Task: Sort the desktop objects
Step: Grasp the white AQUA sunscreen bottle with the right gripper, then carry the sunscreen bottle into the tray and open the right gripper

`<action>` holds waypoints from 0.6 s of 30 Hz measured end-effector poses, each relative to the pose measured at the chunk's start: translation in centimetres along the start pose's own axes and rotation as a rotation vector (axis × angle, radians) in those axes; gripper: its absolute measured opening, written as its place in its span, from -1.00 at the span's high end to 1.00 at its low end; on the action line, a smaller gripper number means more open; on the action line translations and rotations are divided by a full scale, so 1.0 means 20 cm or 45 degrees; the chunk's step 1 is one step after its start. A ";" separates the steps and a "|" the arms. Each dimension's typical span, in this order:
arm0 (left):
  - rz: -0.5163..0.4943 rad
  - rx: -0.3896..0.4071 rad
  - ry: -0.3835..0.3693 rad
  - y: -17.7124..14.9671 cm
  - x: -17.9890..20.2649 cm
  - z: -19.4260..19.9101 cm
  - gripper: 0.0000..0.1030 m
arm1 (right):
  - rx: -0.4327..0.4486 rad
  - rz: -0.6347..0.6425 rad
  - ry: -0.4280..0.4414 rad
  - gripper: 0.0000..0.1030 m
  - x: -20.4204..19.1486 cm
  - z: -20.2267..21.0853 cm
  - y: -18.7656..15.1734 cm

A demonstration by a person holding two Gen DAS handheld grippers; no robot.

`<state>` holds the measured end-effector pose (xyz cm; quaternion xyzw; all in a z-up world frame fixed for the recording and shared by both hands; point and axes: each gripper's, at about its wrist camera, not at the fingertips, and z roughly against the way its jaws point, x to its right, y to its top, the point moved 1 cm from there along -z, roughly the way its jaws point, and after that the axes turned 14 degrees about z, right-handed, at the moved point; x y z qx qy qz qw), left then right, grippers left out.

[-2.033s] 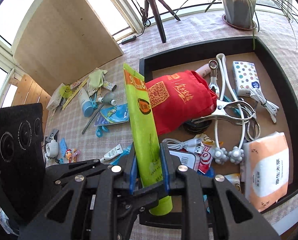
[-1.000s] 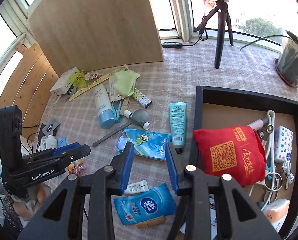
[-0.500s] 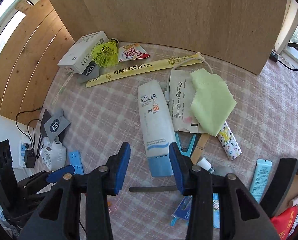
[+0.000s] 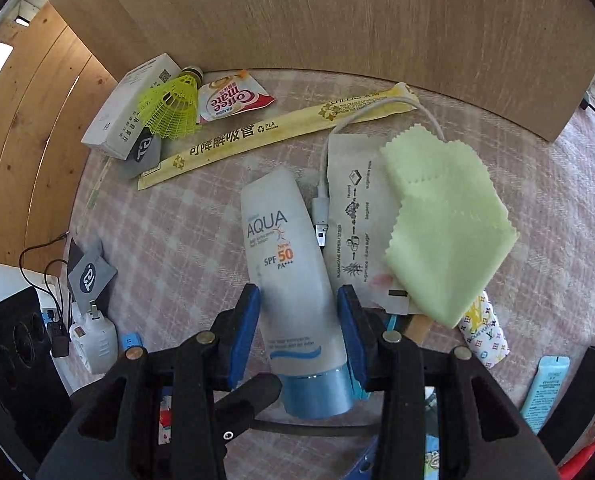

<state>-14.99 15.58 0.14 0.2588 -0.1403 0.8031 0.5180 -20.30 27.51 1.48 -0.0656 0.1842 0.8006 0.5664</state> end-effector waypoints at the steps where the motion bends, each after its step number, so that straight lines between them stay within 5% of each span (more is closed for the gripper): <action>1: 0.009 0.000 -0.028 0.01 0.00 -0.01 0.19 | 0.014 -0.014 0.010 0.22 0.00 0.00 0.00; 12: -0.090 -0.020 -0.018 -0.14 0.07 0.00 0.24 | 0.128 -0.194 0.172 0.28 0.03 0.05 -0.26; 18: -0.164 -0.011 -0.025 -0.29 0.17 0.05 0.23 | 0.174 -0.201 0.172 0.28 0.02 0.19 -0.41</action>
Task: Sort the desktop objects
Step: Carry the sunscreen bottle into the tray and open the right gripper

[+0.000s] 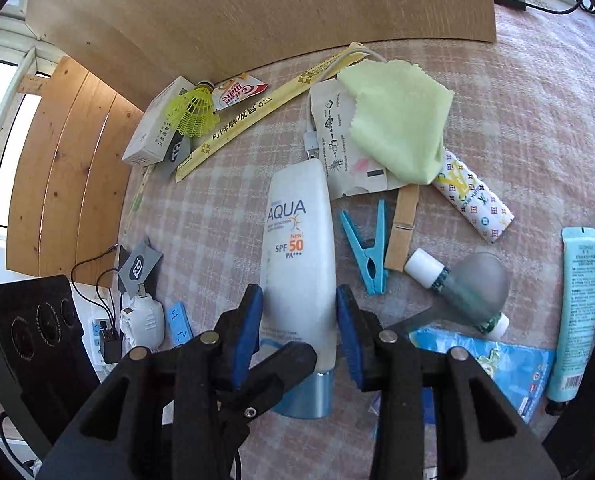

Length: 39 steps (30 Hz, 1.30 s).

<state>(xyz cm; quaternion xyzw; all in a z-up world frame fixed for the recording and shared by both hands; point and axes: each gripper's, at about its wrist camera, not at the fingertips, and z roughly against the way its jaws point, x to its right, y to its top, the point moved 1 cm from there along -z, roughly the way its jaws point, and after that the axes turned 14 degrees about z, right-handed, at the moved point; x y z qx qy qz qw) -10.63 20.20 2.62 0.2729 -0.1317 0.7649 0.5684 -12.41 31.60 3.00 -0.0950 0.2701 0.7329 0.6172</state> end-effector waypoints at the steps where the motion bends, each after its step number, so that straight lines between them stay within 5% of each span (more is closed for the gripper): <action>1: -0.005 0.001 0.002 -0.03 0.01 0.02 0.24 | 0.012 -0.009 0.003 0.28 0.00 0.02 -0.03; 10: -0.201 -0.036 -0.029 -0.33 0.27 0.16 0.23 | 0.176 -0.106 0.001 0.28 0.09 0.41 -0.36; 26: -0.553 -0.216 -0.161 -0.99 0.98 0.05 0.23 | 0.399 -0.309 -0.088 0.28 0.57 1.17 -1.03; 32: -0.596 -0.236 -0.114 -1.14 1.05 0.00 0.40 | 0.370 -0.372 -0.059 0.26 0.67 1.26 -1.20; 39: -0.521 -0.180 -0.079 -1.13 1.00 0.03 0.40 | 0.392 -0.276 -0.111 0.27 0.65 1.36 -1.24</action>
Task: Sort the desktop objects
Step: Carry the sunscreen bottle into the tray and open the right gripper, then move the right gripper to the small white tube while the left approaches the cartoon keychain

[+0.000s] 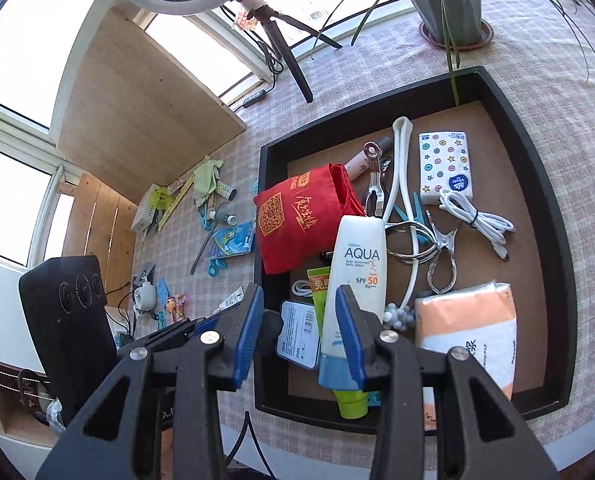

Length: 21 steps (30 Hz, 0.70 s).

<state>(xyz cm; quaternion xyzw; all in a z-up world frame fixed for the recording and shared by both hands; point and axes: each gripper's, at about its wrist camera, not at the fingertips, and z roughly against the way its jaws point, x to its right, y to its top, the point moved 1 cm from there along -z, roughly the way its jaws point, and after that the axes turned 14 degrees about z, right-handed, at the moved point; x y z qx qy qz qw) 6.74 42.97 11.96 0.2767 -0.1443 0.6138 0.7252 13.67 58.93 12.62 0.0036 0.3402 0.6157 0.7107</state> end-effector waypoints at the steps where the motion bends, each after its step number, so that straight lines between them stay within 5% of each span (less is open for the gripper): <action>1: 0.013 0.010 0.014 0.00 -0.02 0.01 0.40 | -0.001 0.020 0.001 0.27 -0.01 -0.01 0.00; 15: 0.289 0.133 0.228 0.01 -0.54 0.26 0.40 | -0.166 0.282 0.121 0.26 -0.33 -0.33 0.10; 21: 0.412 0.203 0.329 0.06 -0.90 0.46 0.40 | -0.285 0.419 0.177 -0.07 -0.55 -0.48 0.10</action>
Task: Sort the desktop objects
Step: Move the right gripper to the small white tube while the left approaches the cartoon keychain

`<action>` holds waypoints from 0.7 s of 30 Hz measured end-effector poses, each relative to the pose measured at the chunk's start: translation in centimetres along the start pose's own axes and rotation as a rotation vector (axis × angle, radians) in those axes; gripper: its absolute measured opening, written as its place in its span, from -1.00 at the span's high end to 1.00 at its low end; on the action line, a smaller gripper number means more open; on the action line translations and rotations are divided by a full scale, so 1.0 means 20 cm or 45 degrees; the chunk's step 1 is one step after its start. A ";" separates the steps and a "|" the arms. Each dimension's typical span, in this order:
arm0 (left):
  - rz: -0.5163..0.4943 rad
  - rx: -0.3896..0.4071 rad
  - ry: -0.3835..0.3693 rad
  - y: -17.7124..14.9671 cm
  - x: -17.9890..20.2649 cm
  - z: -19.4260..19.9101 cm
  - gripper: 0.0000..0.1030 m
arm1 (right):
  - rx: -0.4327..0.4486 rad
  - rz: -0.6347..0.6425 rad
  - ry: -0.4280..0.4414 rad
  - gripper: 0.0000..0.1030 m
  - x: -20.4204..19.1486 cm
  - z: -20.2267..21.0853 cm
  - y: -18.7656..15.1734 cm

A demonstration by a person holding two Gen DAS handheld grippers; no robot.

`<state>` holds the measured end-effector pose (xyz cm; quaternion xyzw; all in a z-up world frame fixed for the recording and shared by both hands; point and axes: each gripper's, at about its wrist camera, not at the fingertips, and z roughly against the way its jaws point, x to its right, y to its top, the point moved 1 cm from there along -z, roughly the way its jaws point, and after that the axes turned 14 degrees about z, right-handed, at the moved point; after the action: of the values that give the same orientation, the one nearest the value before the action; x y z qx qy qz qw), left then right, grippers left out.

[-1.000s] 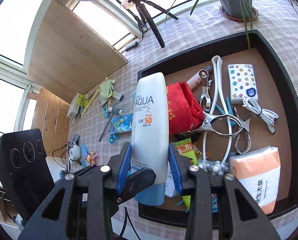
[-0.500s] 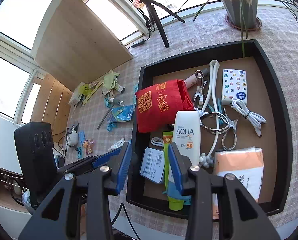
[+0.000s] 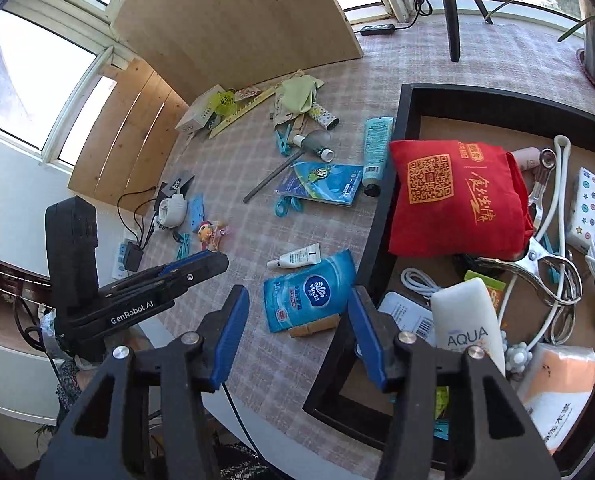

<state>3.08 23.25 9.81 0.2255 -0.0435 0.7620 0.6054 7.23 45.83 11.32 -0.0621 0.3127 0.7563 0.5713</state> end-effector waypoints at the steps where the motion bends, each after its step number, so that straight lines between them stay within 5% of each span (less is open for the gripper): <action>1: 0.026 0.005 0.008 0.03 -0.06 0.01 0.40 | -0.019 0.011 -0.005 -0.07 -0.02 -0.04 0.01; 8: 0.121 0.047 0.090 0.18 -0.39 0.08 0.37 | -0.164 0.107 -0.031 -0.07 -0.18 -0.31 0.07; 12: 0.262 0.035 0.063 0.24 -0.59 0.13 0.34 | -0.237 0.024 0.086 -0.07 -0.20 -0.46 0.05; 21: 0.337 0.010 0.066 0.27 -0.69 0.06 0.19 | -0.323 -0.229 0.080 -0.07 -0.03 -0.73 0.07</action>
<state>0.52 9.04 6.52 0.2005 -0.0542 0.8409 0.4997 2.38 37.17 0.49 -0.1853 0.2255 0.7331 0.6143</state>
